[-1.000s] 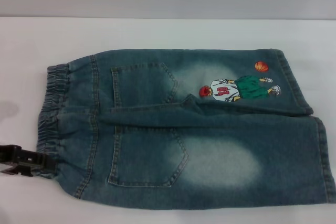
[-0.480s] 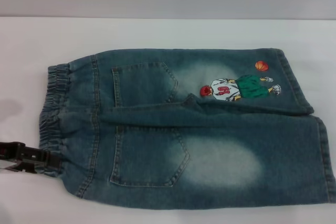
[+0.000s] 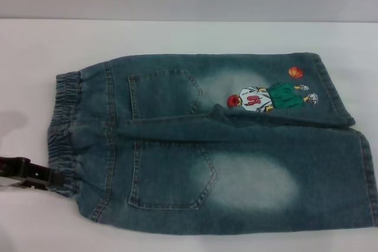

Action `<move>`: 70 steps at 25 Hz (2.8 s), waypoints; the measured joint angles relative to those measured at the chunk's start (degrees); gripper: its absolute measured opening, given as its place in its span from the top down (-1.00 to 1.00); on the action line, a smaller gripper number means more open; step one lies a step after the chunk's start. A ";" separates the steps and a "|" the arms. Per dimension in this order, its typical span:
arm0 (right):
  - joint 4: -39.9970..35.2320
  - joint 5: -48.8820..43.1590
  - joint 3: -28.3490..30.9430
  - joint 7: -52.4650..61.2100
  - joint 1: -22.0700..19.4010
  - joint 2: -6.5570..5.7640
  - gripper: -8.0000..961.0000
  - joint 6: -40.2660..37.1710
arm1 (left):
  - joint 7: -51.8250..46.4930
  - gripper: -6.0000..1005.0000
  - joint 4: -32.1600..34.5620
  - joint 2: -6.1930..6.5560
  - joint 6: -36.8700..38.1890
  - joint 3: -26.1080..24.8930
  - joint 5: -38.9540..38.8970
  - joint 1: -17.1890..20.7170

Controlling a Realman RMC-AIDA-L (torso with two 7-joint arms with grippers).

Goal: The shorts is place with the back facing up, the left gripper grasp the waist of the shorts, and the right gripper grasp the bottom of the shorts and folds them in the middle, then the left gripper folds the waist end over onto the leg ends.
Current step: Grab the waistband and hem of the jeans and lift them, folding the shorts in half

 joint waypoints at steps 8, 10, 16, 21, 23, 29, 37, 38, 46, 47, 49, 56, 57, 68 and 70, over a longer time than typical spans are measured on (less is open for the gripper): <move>0.00 0.00 0.07 0.00 -0.08 0.00 -0.24 0.00 | 1.63 0.34 0.09 -0.31 -0.08 0.16 0.26 -0.28; 0.00 0.00 0.07 0.00 -0.09 0.00 -0.24 0.00 | 1.71 0.43 0.10 -0.32 -0.09 0.13 0.25 -0.32; 0.00 0.08 0.07 0.00 -0.16 0.00 -0.24 0.00 | 2.03 0.70 0.09 -0.32 -0.85 0.13 0.23 -0.34; 0.00 0.12 0.07 0.00 -0.19 0.00 -0.23 0.00 | 2.62 0.88 0.01 -0.58 -2.24 -0.27 0.15 -0.23; 0.00 0.13 0.07 0.00 -0.19 0.00 -0.24 0.00 | 2.62 0.91 -0.07 -0.59 -2.46 -0.25 0.17 -0.24; 0.00 0.13 0.10 0.00 -0.18 -0.01 -0.24 0.01 | 3.17 0.91 0.08 -0.91 -3.86 -0.20 0.13 -0.23; -1.30 -3.82 -0.35 6.26 0.89 -0.98 -0.24 4.28 | 3.37 0.91 1.25 -1.35 -5.85 -1.04 -0.03 0.06; -1.59 -6.73 -0.36 9.86 1.29 -1.53 -0.24 5.51 | 3.44 0.91 1.58 -1.45 -6.07 -1.48 -0.05 0.12; -4.33 -38.73 0.00 42.00 4.72 -7.55 -0.23 6.71 | 5.81 0.91 2.76 -1.80 -6.70 -9.35 -0.10 0.44; -5.58 -43.37 0.05 45.87 4.88 -8.34 -0.23 6.38 | 6.20 0.91 2.77 -1.82 -6.83 -9.92 -0.10 0.47; -7.82 -52.02 0.15 52.15 5.36 -9.52 -0.23 5.22 | 6.57 0.91 2.78 -1.90 -7.14 -10.23 -0.09 0.50; -9.26 -78.48 5.26 66.41 8.93 -11.53 -0.23 -6.86 | 6.83 0.91 2.78 -1.99 -8.03 -10.08 -0.09 0.40; -9.26 -81.15 6.14 67.38 9.25 -11.68 -0.23 -8.57 | 6.84 0.91 2.78 -1.99 -8.14 -10.00 -0.09 0.31; -9.26 -101.15 19.80 74.75 8.71 -14.10 -0.24 -33.47 | 7.70 0.91 2.78 -2.98 -8.64 -9.85 -0.08 -0.15; -9.28 -106.44 22.93 76.22 8.57 -14.74 -0.24 -37.56 | 7.71 0.91 2.78 -3.07 -8.64 -9.85 -0.08 -0.17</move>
